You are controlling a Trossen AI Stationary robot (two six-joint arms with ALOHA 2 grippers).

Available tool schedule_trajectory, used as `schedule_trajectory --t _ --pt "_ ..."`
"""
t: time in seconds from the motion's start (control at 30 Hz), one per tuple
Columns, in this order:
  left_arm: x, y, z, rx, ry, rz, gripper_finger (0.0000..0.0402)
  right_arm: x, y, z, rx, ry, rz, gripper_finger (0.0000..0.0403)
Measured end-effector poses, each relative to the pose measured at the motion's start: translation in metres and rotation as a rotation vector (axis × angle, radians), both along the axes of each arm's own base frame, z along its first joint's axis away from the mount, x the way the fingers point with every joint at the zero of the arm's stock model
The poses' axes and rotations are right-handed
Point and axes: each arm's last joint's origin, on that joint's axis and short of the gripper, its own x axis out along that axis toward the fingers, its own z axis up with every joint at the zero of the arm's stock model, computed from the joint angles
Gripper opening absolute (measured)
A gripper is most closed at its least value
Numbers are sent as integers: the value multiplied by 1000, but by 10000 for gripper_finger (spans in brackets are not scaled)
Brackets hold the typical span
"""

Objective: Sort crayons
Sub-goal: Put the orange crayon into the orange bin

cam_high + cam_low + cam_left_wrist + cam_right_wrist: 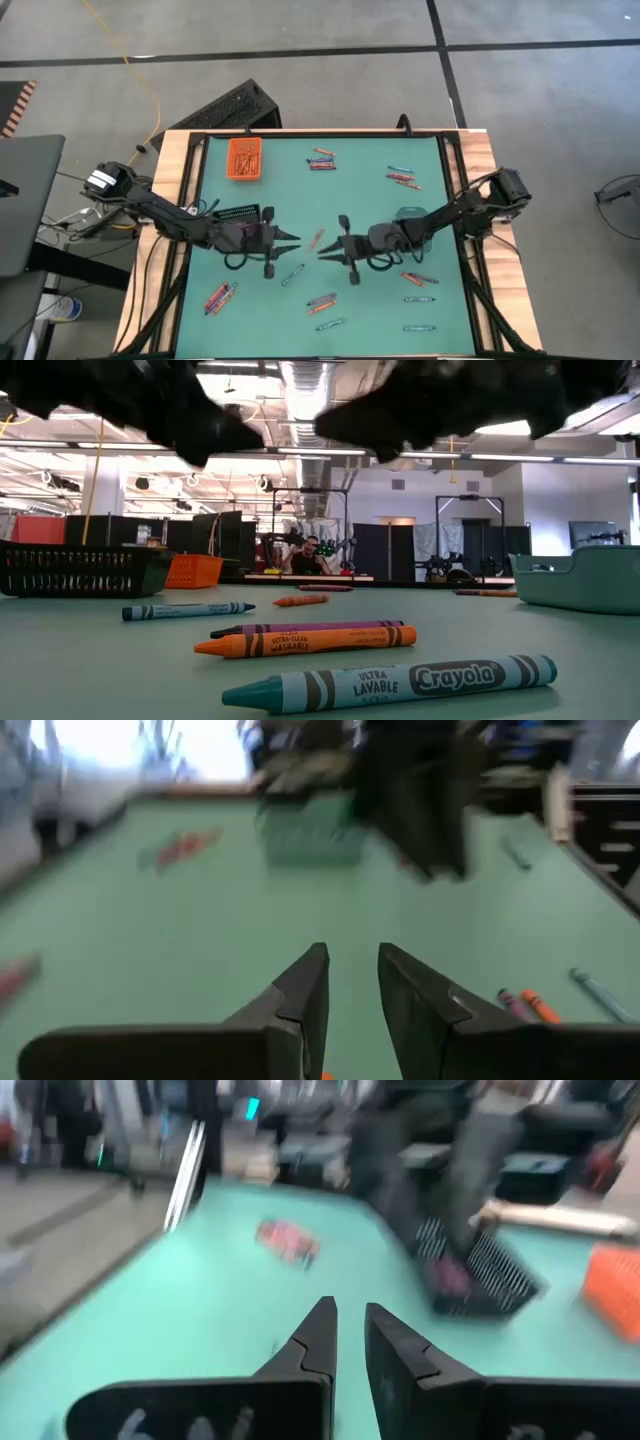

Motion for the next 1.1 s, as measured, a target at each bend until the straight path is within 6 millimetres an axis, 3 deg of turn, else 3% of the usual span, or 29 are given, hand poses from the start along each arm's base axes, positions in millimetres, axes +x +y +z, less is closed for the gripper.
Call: schedule_trajectory --t 0.13,0.27,0.4,0.6,0.9,1.1 --pt "18 16 -21 -184 135 84 96 -11 10 4 -45 74 -35 54" --pt "47 24 -43 -195 308 122 115 -23 17 12 -89 97 -109 54" --pt "73 33 -46 -175 420 260 122 -38 23 24 -138 123 -168 54" --pt "101 33 -56 -200 529 305 122 -55 28 34 -113 163 -192 54" --pt "113 32 -85 -167 604 348 118 -56 39 21 -147 211 -163 54" --pt "112 32 -88 -131 620 353 51 -54 36 18 -158 217 -193 54"
